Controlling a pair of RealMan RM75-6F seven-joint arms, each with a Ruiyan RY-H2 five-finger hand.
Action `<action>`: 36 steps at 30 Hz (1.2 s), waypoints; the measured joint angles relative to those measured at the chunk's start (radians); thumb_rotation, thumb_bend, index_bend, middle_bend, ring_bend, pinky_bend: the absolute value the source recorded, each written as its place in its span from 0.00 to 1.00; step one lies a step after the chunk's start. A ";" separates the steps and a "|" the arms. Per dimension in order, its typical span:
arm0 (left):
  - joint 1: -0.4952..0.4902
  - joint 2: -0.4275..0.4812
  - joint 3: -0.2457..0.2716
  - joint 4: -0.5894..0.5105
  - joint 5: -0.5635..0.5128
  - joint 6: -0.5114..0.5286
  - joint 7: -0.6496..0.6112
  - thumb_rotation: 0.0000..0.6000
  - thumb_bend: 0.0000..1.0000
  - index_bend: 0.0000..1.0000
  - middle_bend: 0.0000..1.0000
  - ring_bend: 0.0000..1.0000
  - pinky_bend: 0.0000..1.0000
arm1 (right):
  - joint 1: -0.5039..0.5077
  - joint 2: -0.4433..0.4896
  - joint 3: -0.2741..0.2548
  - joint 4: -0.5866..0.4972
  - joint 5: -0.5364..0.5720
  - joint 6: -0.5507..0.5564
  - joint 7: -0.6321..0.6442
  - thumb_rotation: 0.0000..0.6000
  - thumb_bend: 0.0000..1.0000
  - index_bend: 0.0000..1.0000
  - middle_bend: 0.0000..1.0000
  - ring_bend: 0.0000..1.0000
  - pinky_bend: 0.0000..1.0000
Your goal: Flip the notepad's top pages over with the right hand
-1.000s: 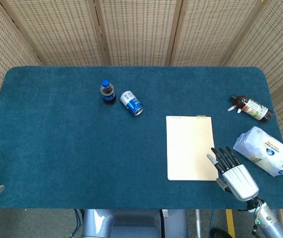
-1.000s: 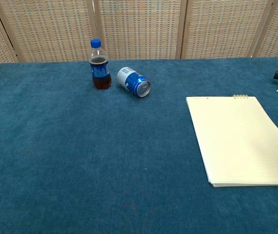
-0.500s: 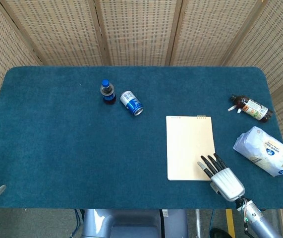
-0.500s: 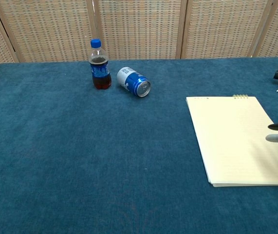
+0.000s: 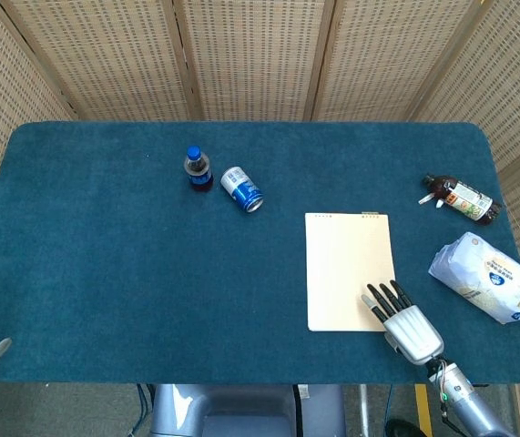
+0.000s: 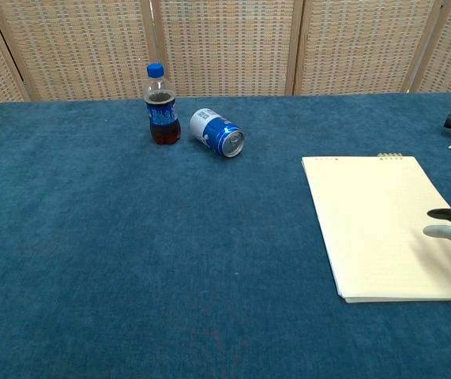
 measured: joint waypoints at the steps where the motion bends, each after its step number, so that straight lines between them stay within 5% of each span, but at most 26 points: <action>1: 0.000 0.000 0.000 0.000 0.000 0.000 0.001 1.00 0.00 0.00 0.00 0.00 0.00 | 0.000 -0.001 -0.003 0.000 0.001 0.000 0.001 1.00 0.40 0.00 0.00 0.00 0.00; 17: -0.003 0.000 -0.001 -0.003 -0.007 -0.006 0.002 1.00 0.00 0.00 0.00 0.00 0.00 | 0.016 -0.038 -0.012 0.028 0.022 -0.004 -0.009 1.00 0.41 0.04 0.01 0.00 0.00; 27: -0.001 0.003 -0.002 -0.002 -0.008 -0.002 -0.007 1.00 0.00 0.00 0.00 0.00 0.00 | 0.029 -0.071 0.003 0.050 0.036 0.010 -0.005 1.00 0.57 0.26 0.31 0.17 0.00; 36: -0.001 0.003 -0.002 -0.002 -0.008 -0.002 -0.008 1.00 0.00 0.00 0.00 0.00 0.00 | 0.046 -0.093 0.012 0.086 0.027 0.046 0.011 1.00 0.57 0.27 0.25 0.18 0.01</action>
